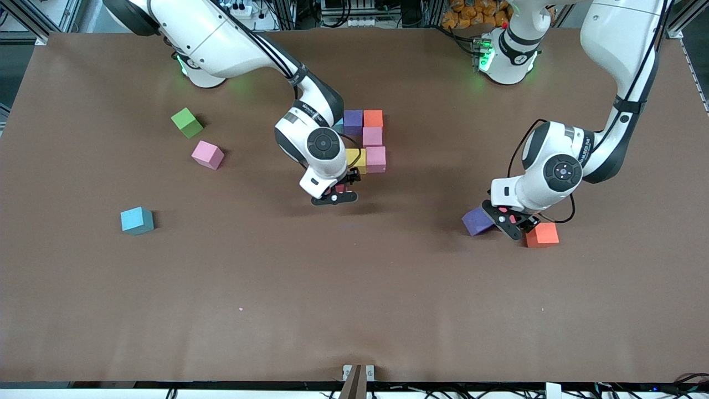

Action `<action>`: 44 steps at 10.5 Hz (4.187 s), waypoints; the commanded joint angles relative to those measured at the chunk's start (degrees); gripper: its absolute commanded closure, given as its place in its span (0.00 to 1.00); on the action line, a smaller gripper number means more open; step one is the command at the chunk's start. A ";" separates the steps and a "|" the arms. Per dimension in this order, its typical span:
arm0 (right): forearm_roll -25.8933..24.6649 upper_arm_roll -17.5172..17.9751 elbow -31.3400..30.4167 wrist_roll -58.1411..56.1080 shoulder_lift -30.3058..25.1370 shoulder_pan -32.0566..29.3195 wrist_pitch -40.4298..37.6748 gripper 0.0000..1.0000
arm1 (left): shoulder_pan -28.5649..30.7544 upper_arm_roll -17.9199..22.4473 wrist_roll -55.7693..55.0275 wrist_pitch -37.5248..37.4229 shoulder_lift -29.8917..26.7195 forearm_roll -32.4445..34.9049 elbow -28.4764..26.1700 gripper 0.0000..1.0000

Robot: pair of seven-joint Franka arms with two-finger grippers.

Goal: Form number 2 with 11 blocks

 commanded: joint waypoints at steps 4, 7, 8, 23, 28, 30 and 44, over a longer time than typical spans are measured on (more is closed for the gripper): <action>-0.27 0.66 -0.48 0.05 -9.31 -7.87 -6.13 0.00 | 3.33 -0.54 0.07 5.84 1.87 2.67 -1.68 0.00; -0.27 0.66 -0.48 -8.27 -10.28 -16.64 -11.23 0.00 | 3.25 -0.63 0.07 5.84 1.87 2.67 -1.77 0.00; -0.27 0.66 -0.48 -11.26 -10.98 -19.55 -12.81 0.00 | 3.25 -0.55 0.07 5.93 2.04 2.67 -1.77 0.00; -10.01 0.14 -22.36 -59.35 -20.04 -51.19 2.11 0.00 | 2.90 -0.81 2.09 5.30 2.39 2.93 -1.68 0.00; -10.20 0.22 -22.46 -72.46 -16.62 -58.68 7.47 0.00 | 3.33 -0.81 1.48 7.77 3.81 9.44 -1.59 0.44; -9.76 0.22 -22.37 -72.20 -14.69 -59.30 8.62 0.00 | 3.07 -0.89 0.17 7.42 2.23 9.35 -1.42 0.94; -9.15 0.92 -17.11 -67.92 -10.37 -53.43 10.30 0.86 | -15.45 -5.91 -51.48 -17.80 13.62 -10.52 40.04 1.00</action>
